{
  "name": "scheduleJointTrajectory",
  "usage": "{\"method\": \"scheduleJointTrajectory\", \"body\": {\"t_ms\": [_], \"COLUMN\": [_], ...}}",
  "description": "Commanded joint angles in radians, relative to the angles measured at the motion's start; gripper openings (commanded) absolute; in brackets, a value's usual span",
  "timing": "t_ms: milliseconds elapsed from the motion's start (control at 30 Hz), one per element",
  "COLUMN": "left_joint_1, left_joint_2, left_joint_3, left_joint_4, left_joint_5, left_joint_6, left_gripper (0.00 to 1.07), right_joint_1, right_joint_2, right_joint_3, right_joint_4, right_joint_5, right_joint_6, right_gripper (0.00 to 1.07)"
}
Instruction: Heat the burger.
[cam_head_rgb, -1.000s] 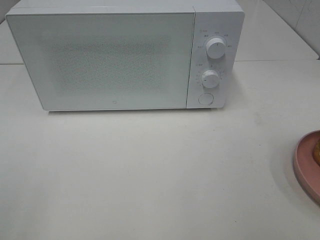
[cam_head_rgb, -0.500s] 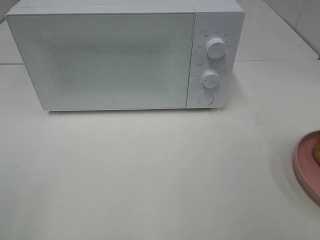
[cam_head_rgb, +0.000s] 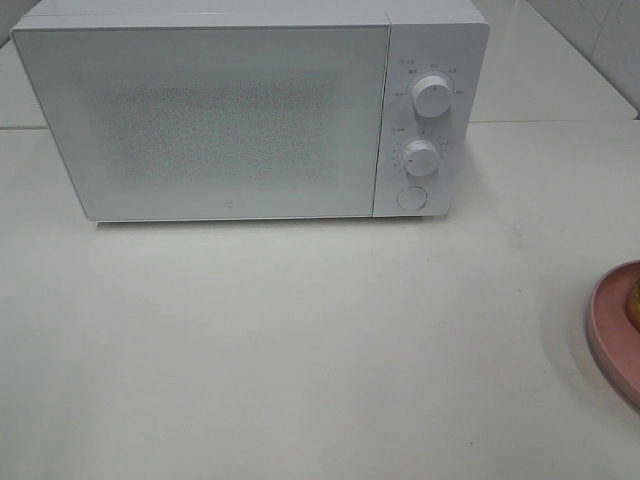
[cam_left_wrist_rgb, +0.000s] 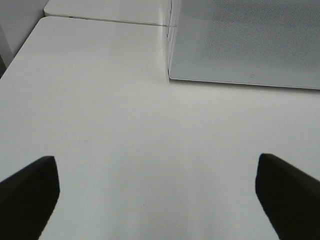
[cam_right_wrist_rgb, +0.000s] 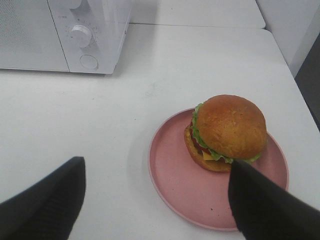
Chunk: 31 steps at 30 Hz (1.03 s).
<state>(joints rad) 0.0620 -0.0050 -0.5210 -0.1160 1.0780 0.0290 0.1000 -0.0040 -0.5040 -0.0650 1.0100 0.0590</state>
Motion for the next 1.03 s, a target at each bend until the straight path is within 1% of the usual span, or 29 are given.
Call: {"method": "scheduleJointTrajectory", "body": {"t_ms": [33,1033], "left_joint_1": [0.001,0.001], "left_joint_2": [-0.024,-0.024], "left_joint_3": [0.003,0.003], "left_joint_4": [-0.009,-0.009], "left_joint_5": [-0.009,-0.009], "left_joint_6": [0.001,0.001], "left_gripper": [1.00,1.00], "right_joint_1": [-0.007,-0.007], "right_joint_2": [-0.027,-0.027], "right_joint_3": [0.003,0.003], "right_joint_4": [0.002,0.002], "right_joint_5": [-0.014,-0.014], "right_joint_6": [-0.008,-0.008], "right_gripper": [0.76,0.76]}}
